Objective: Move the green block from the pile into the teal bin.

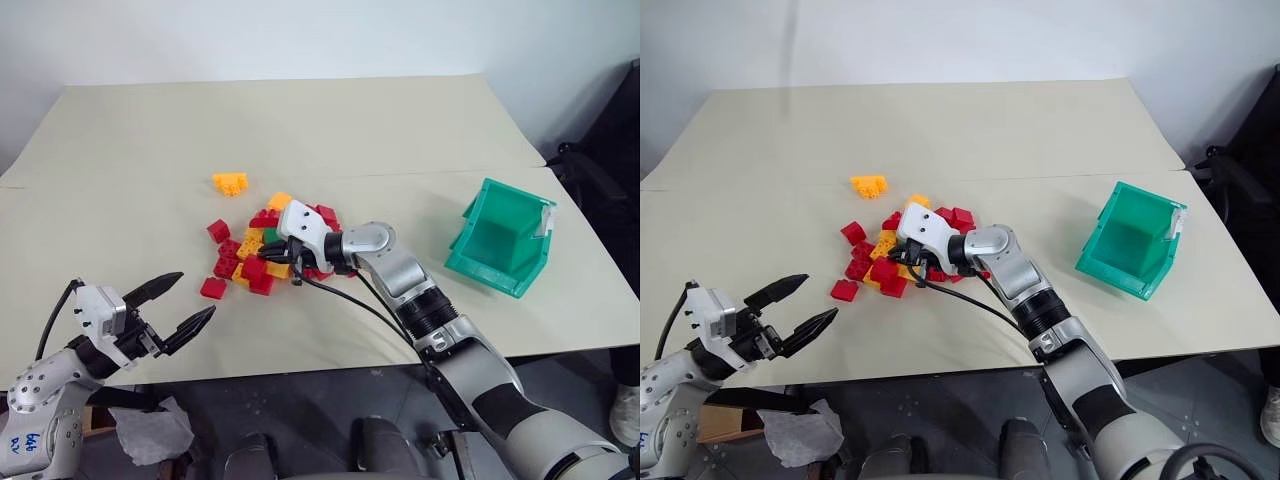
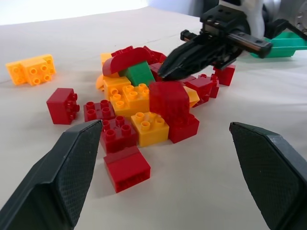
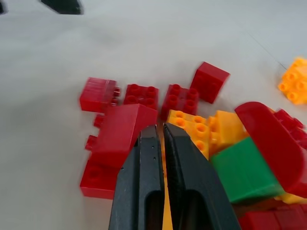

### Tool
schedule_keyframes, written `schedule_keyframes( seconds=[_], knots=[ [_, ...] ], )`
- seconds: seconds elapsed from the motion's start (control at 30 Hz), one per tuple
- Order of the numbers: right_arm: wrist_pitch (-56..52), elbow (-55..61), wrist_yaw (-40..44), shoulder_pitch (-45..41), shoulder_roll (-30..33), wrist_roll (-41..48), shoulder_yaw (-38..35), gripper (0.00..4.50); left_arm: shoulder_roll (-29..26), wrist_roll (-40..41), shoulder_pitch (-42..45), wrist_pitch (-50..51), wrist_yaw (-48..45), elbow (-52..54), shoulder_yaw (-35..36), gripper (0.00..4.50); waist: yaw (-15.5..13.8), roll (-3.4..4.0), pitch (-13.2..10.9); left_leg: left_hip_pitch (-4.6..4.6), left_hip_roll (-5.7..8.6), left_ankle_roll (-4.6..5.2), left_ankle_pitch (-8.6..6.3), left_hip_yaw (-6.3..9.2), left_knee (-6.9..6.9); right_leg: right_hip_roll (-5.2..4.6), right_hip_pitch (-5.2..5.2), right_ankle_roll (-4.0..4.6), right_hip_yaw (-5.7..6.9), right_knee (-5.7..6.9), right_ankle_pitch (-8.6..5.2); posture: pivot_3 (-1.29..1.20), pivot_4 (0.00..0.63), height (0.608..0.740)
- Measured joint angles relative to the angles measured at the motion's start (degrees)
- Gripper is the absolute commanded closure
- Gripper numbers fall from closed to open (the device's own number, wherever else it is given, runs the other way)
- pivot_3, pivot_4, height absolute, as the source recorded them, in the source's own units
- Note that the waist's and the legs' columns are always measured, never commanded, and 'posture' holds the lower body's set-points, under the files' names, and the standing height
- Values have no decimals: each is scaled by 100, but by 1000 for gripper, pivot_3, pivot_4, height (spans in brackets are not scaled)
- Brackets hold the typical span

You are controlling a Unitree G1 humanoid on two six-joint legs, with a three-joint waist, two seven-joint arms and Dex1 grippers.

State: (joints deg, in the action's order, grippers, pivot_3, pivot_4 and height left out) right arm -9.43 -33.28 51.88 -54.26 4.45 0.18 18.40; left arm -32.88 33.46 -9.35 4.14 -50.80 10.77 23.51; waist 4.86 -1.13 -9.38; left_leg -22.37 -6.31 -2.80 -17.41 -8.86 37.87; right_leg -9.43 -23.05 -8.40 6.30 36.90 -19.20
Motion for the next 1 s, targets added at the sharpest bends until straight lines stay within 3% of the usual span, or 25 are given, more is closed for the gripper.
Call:
schedule_keyframes(
  seconds=[0.27, 0.47, 0.6, 0.7, 0.8, 1.0],
  knots=[
    [579, -1724, -960, -950, -286, -2, -621, 4271, 27, -8, 117, -23, -5, -21, -45, 0, 14, 3, -2, -2, 0, -1, 1, -5, -3, 0, -8, 0, -1, 0, 0, 0, 150, 740],
    [955, -2518, -1401, -1135, -372, -97, -768, 4271, 51, -16, 151, -55, -3, -38, -63, 0, 11, 3, -2, -3, 0, -1, 1, -5, -4, 0, -8, 0, -1, -1, 0, 0, 150, 740],
    [1162, -2667, -1397, -1164, -309, -103, -859, 4271, 85, -34, 170, -63, 9, -39, -137, 0, 13, 5, -3, -3, 0, -1, 1, -6, -4, 0, -10, 0, -3, 0, 0, 0, 150, 740],
    [1462, -2268, -920, -1016, -115, 267, -1237, 4271, 123, -44, 166, -97, 25, -39, -165, 0, 2, 5, -4, -5, 0, -1, 1, -5, -6, 0, -10, 0, -3, -3, 0, 0, 150, 740],
    [1476, -1343, -212, -572, 216, 726, -1453, 3704, 130, -48, 160, -133, 29, -37, -169, 0, -17, 4, -3, -5, 0, -1, 0, -4, -9, 0, -9, -1, -3, -4, 0, 0, 150, 740],
    [871, 447, 613, 804, 1372, 1290, -1720, 1793, 119, -53, 180, -235, -29, -120, -133, 0, -106, 7, -6, -6, 1, 0, -1, -6, -10, 0, -9, -1, -3, -14, 0, 0, 150, 740]
  ],
)
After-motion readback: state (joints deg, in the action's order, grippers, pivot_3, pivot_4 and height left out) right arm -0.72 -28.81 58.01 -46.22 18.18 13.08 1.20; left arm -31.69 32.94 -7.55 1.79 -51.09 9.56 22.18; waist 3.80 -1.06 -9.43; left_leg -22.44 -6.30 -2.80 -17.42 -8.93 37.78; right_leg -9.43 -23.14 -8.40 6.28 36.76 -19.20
